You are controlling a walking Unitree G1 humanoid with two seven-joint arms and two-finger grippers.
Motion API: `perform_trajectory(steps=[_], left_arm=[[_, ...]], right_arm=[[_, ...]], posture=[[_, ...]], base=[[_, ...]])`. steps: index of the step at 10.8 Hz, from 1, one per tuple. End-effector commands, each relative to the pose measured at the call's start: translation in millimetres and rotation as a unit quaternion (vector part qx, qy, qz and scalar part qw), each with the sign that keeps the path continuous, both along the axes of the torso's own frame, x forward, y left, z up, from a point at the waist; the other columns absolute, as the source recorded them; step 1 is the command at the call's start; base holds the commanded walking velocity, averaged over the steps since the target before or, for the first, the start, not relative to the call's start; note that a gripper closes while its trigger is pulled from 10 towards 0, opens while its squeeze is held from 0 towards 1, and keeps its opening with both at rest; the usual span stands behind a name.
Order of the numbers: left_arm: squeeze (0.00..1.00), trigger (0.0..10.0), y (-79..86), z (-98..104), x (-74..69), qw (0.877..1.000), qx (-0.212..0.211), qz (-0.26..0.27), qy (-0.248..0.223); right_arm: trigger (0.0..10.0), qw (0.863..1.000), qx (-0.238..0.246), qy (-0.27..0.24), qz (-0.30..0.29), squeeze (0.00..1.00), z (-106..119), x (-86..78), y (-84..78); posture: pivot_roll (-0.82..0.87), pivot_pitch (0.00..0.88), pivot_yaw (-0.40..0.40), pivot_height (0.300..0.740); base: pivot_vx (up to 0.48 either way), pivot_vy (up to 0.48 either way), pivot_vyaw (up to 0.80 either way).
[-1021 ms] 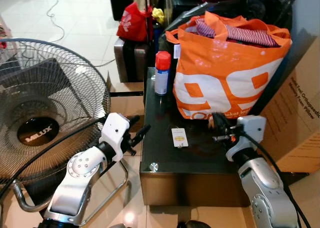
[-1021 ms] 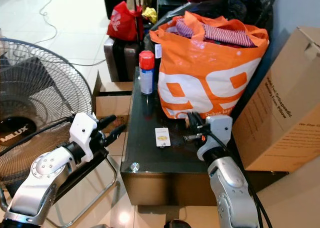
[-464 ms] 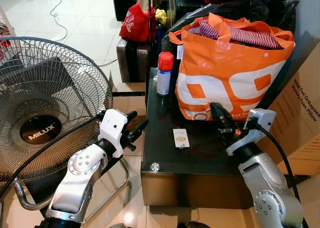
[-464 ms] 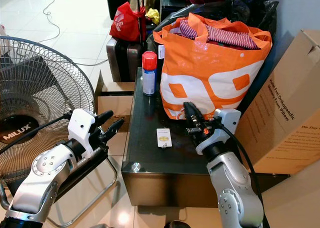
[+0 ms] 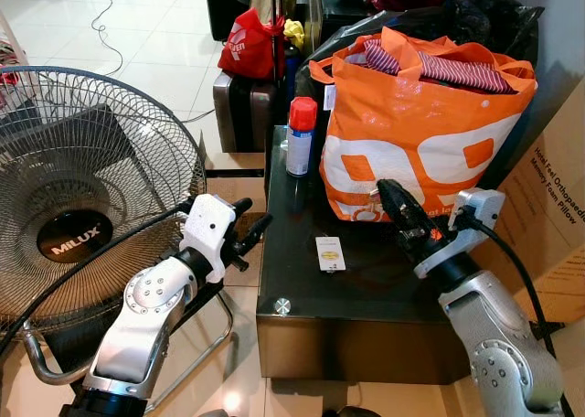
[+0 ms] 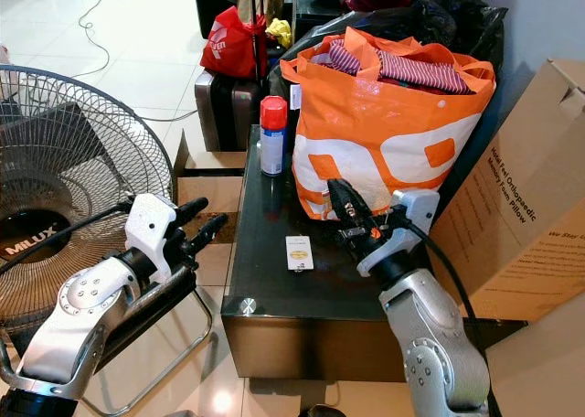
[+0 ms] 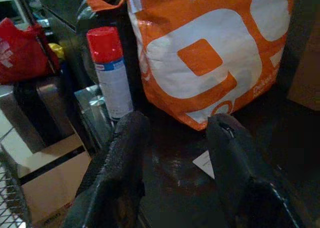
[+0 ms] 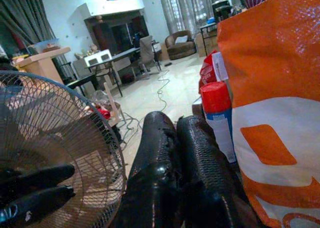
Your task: Hang keys on a hook
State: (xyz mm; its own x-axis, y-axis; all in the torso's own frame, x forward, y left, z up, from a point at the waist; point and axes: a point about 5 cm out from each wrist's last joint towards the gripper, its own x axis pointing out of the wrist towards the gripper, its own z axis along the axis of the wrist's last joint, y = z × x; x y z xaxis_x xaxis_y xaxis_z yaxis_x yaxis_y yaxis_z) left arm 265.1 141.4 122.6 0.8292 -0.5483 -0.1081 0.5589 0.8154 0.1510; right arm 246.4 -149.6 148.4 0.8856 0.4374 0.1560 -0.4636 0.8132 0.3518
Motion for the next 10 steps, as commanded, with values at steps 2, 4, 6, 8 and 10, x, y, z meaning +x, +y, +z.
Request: perform_trajectory(steps=[2, 4, 6, 8, 10], left_arm=[[0.00, 10.0, -4.1, 3, 3.3, 1.000, -0.001, -0.019, -0.002], [1.00, 10.0, -16.6, 13, 9.8, 0.995, -0.014, -0.095, 0.000], [0.44, 10.0, -25.6, 27, 29.0, 0.992, 0.007, -0.117, -0.038], [0.00, 10.0, -37.5, 39, 38.5, 0.985, -0.007, -0.164, -0.053], [0.00, 10.0, -52.1, 42, 41.5, 0.972, -0.009, -0.227, -0.053]], right_arm=[[0.0, 1.000, 0.005, -0.014, 0.024, 0.00, 10, -0.6, 3.4], [0.0, 0.998, 0.002, -0.024, 0.053, 0.00, 17, -1.5, 9.2], [0.0, 0.997, -0.002, -0.033, 0.065, 0.00, 22, -1.8, 11.5], [0.0, 0.997, -0.006, -0.034, 0.067, 0.00, 25, -1.1, 10.9], [0.0, 0.996, -0.006, -0.039, 0.079, 0.00, 28, -1.5, 14.9]], posture=[[-0.08, 0.000, -0.023, 0.740], [-0.08, 0.000, -0.027, 0.740], [-0.09, 0.000, -0.024, 0.740], [-0.10, 0.000, -0.026, 0.740], [-0.10, 0.000, -0.028, 0.740]], base=[[0.000, 0.000, 0.00], [0.000, 0.000, 0.00], [0.000, 0.000, 0.00], [0.000, 0.000, 0.00], [0.000, 0.000, 0.00]])
